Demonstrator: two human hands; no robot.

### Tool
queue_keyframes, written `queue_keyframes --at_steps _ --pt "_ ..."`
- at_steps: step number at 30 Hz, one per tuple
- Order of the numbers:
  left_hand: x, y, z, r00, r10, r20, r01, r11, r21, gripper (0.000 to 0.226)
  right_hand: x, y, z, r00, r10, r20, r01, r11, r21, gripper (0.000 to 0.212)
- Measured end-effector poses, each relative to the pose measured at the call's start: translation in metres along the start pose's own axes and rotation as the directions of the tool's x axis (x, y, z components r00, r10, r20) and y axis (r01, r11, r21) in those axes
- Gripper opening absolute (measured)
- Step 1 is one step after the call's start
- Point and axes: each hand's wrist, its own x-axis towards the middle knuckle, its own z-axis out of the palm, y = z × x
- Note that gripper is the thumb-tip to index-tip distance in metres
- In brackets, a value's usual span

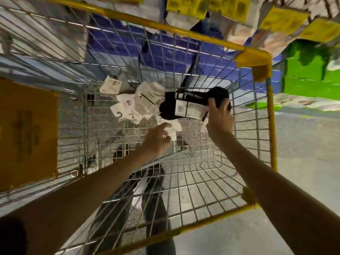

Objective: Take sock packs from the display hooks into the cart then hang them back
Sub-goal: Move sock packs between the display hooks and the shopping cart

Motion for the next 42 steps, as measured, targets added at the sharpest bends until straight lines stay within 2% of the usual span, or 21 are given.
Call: queue_keyframes --at_steps 4,7,9,12,15,17,19,21,23,25,27,29,31,33,34,35,36,37,39,40,42 --pt "-0.010 -0.003 0.002 0.999 -0.036 0.040 0.036 0.999 -0.016 0.039 -0.022 0.013 -0.007 0.989 -0.136 0.056 0.141 0.986 -0.095 0.058" --pt "-0.016 -0.007 0.007 0.995 -0.079 0.065 0.080 0.996 -0.028 0.036 -0.031 0.017 -0.001 0.983 -0.177 0.041 0.180 0.977 -0.111 0.059" --pt "-0.016 -0.010 0.011 0.992 -0.095 0.084 0.099 0.994 -0.039 0.035 -0.027 0.018 0.002 0.980 -0.200 -0.013 0.197 0.975 -0.102 0.058" --pt "-0.017 -0.011 0.016 0.988 -0.120 0.098 0.124 0.991 -0.045 0.037 -0.020 0.023 0.009 0.938 -0.280 -0.204 0.252 0.956 -0.150 0.047" --pt "-0.015 -0.010 0.023 0.972 -0.201 0.120 0.217 0.967 -0.136 0.037 -0.013 0.030 0.007 0.908 -0.338 -0.247 0.296 0.935 -0.194 0.059" --pt "-0.011 -0.012 0.032 0.966 -0.221 0.138 0.241 0.958 -0.155 0.035 -0.007 0.027 0.010 0.869 -0.467 -0.162 0.402 0.858 -0.321 0.058" --pt "-0.012 -0.010 0.039 0.964 -0.214 0.159 0.239 0.957 -0.163 0.035 -0.005 0.016 0.018 0.795 -0.600 0.090 0.548 0.646 -0.531 0.046" --pt "-0.010 -0.011 0.048 0.961 -0.207 0.185 0.234 0.962 -0.142 0.037 -0.004 0.006 0.023 0.782 -0.532 0.324 0.580 0.430 -0.692 0.037" --pt "-0.006 -0.013 0.052 0.960 -0.187 0.209 0.211 0.973 -0.097 0.037 0.001 -0.003 0.021 0.783 -0.472 0.405 0.569 0.279 -0.774 0.038" --pt "0.001 -0.012 0.051 0.959 -0.162 0.234 0.178 0.983 -0.052 0.036 0.005 -0.008 0.015 0.772 -0.447 0.452 0.581 0.210 -0.786 0.037" --pt "0.007 -0.010 0.045 0.960 -0.155 0.233 0.167 0.985 -0.034 0.035 0.007 -0.012 0.007 0.753 -0.466 0.465 0.610 0.229 -0.758 0.034" --pt "0.009 -0.007 0.038 0.966 -0.149 0.209 0.163 0.985 -0.050 0.036 0.005 -0.010 0.004 0.727 -0.500 0.471 0.662 0.326 -0.675 0.033" --pt "0.005 -0.004 0.033 0.970 -0.154 0.187 0.176 0.979 -0.106 0.037 -0.003 -0.005 0.000 0.706 -0.572 0.417 0.705 0.515 -0.488 0.033" --pt "-0.002 -0.009 0.026 0.976 -0.162 0.148 0.189 0.964 -0.187 0.042 -0.019 -0.003 -0.010 0.757 -0.577 0.307 0.624 0.778 -0.075 0.035" --pt "-0.008 -0.014 0.021 0.978 -0.158 0.139 0.188 0.952 -0.240 0.046 -0.027 -0.004 -0.015 0.801 -0.544 0.251 0.521 0.839 0.155 0.033" --pt "-0.013 -0.018 0.016 0.979 -0.147 0.139 0.183 0.936 -0.300 0.050 -0.036 -0.007 -0.018 0.848 -0.490 0.201 0.409 0.847 0.340 0.033" --pt "-0.018 -0.024 0.009 0.978 -0.149 0.145 0.193 0.912 -0.362 0.054 -0.044 -0.010 -0.019 0.893 -0.420 0.163 0.292 0.815 0.501 0.035" --pt "-0.022 -0.026 0.001 0.977 -0.161 0.141 0.207 0.881 -0.426 0.055 -0.052 -0.015 -0.018 0.927 -0.346 0.144 0.170 0.731 0.661 0.036" --pt "-0.033 -0.025 -0.020 0.970 -0.222 0.097 0.239 0.806 -0.542 0.051 -0.064 -0.030 -0.017 0.960 -0.220 0.173 -0.062 0.437 0.897 0.031" --pt "-0.040 -0.026 -0.029 0.970 -0.233 0.066 0.227 0.776 -0.589 0.050 -0.068 -0.038 -0.016 0.966 -0.186 0.180 -0.118 0.304 0.945 0.026" --pt "-0.051 -0.029 -0.046 0.987 -0.157 -0.043 0.111 0.842 -0.528 0.054 -0.075 -0.057 -0.019 0.978 -0.130 0.161 -0.134 0.195 0.972 0.018"
